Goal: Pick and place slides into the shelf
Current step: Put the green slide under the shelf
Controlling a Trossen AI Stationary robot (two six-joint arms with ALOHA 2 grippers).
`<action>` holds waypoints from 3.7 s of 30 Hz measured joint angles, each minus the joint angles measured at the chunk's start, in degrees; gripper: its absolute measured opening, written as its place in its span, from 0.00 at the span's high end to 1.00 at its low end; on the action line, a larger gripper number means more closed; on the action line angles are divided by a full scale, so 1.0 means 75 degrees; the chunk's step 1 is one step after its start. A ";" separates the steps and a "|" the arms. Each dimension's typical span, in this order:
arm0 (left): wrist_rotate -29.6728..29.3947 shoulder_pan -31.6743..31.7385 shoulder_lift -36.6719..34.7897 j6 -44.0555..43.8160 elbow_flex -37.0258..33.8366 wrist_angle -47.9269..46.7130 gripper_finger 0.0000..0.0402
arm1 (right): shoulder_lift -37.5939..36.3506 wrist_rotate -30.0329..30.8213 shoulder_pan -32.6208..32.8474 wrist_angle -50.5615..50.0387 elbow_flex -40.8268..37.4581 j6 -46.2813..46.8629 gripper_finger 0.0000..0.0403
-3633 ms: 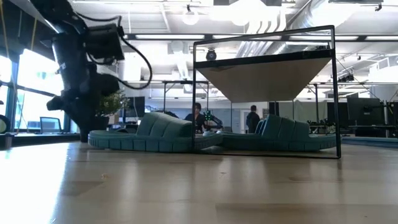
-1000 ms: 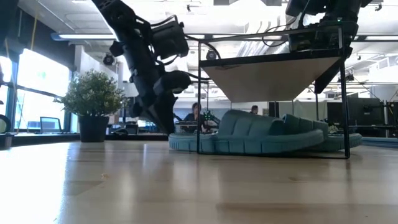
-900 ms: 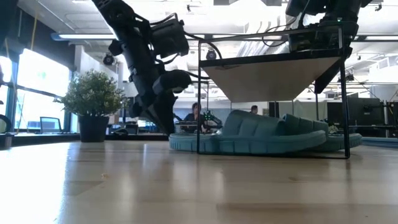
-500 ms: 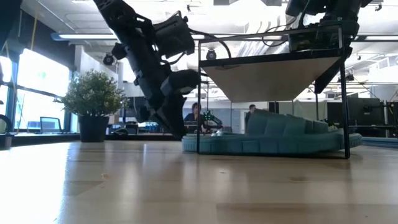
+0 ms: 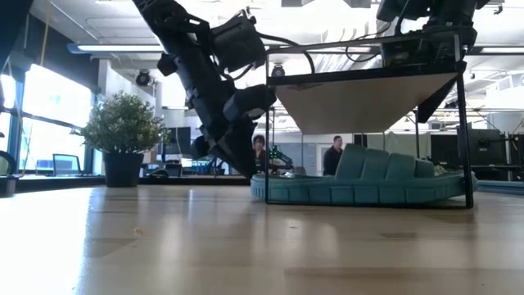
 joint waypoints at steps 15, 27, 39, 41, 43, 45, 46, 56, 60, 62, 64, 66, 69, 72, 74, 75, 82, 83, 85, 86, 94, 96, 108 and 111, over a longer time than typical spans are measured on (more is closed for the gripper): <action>0.0296 -0.0090 0.0198 0.0095 0.0035 -0.0003 1.00 | -0.0947 0.0333 -0.0003 -0.1192 0.0009 0.1304 1.00; 0.0294 -0.0090 0.0198 0.0267 0.0032 0.0061 1.00 | -0.2151 -0.0387 0.0285 -0.1548 -0.1199 0.1469 1.00; 0.0325 -0.0088 0.0198 0.0378 0.0029 0.0073 1.00 | -0.2206 0.0809 0.0896 0.0166 -0.2631 0.2339 1.00; 0.0329 -0.0086 0.0198 0.0387 0.0026 0.0073 1.00 | -0.2209 0.0970 0.1014 0.0363 -0.2800 0.2709 1.00; 0.0328 -0.0085 0.0198 0.0396 0.0026 0.0074 1.00 | -0.2209 0.0908 0.1086 0.0678 -0.3014 0.3088 1.00; 0.0329 -0.0085 0.0198 0.0399 0.0026 0.0076 1.00 | -0.2206 0.0834 0.1210 0.0900 -0.3257 0.3469 1.00; 0.0330 -0.0085 0.0198 0.0402 0.0026 0.0076 1.00 | -0.2206 0.0855 0.1287 0.0991 -0.3363 0.3622 1.00; 0.0370 -0.0085 0.0198 0.0519 0.0021 0.0085 1.00 | -0.2200 0.1284 0.1725 0.1420 -0.3558 0.4568 1.00; 0.0383 -0.0085 0.0198 0.0521 0.0020 0.0087 1.00 | -0.2197 0.1341 0.1725 0.1440 -0.3558 0.5126 1.00; 0.0385 -0.0085 0.0198 0.0522 0.0020 0.0088 1.00 | -0.2197 0.1381 0.1725 0.1464 -0.3558 0.5283 1.00; 0.0388 -0.0085 0.0198 0.0525 0.0020 0.0105 1.00 | -0.2197 0.1405 0.1725 0.1536 -0.3558 0.5329 1.00; 0.0393 -0.0085 0.0198 0.0530 0.0020 0.0138 1.00 | -0.2184 0.1408 0.1723 0.1734 -0.3558 0.5217 1.00; 0.0423 -0.0090 0.0198 0.0630 0.0020 0.0188 1.00 | -0.2065 0.1486 0.1722 0.1958 -0.3558 0.4902 1.00; 0.0564 -0.0093 0.0198 0.0739 0.0020 0.0319 1.00 | -0.1959 0.1738 0.1767 0.1852 -0.3558 0.4816 1.00; 0.0616 -0.0099 0.0198 0.0743 0.0020 0.0367 1.00 | -0.1952 0.2143 0.1915 0.1870 -0.3558 0.4729 1.00; 0.0618 -0.0099 0.0198 0.0743 0.0020 0.0367 1.00 | -0.1983 0.2372 0.2003 0.1886 -0.3557 0.4696 1.00; 0.0646 -0.0093 0.0198 0.0767 0.0020 0.0345 1.00 | -0.2165 0.2557 0.2397 0.0636 -0.3544 0.5533 1.00; 0.0645 -0.0093 0.0198 0.0791 0.0020 0.0344 1.00 | -0.2165 0.2433 0.2469 0.0508 -0.3552 0.5653 1.00; 0.0644 -0.0093 0.0198 0.0799 0.0020 0.0341 1.00 | -0.2164 0.2312 0.2604 0.0463 -0.3552 0.5716 1.00; 0.0644 -0.0093 0.0198 0.0799 0.0020 0.0338 1.00 | -0.2159 0.2309 0.2672 0.0559 -0.3552 0.5692 1.00; 0.0637 -0.0093 0.0198 0.0816 0.0020 0.0338 1.00 | -0.1799 0.2264 0.2788 0.1965 -0.4109 0.5565 1.00; 0.0632 -0.0093 0.0198 0.0822 0.0020 0.0332 1.00 | -0.1802 0.2394 0.2904 0.2356 -0.4346 0.5719 1.00; 0.0673 -0.0090 0.0198 0.0819 0.0020 0.0329 1.00 | -0.1859 0.3191 0.3290 0.3175 -0.4750 0.5666 1.00; 0.0673 -0.0090 0.0198 0.0816 0.0020 0.0404 1.00 | -0.1859 0.3335 0.3281 0.3454 -0.4806 0.5814 1.00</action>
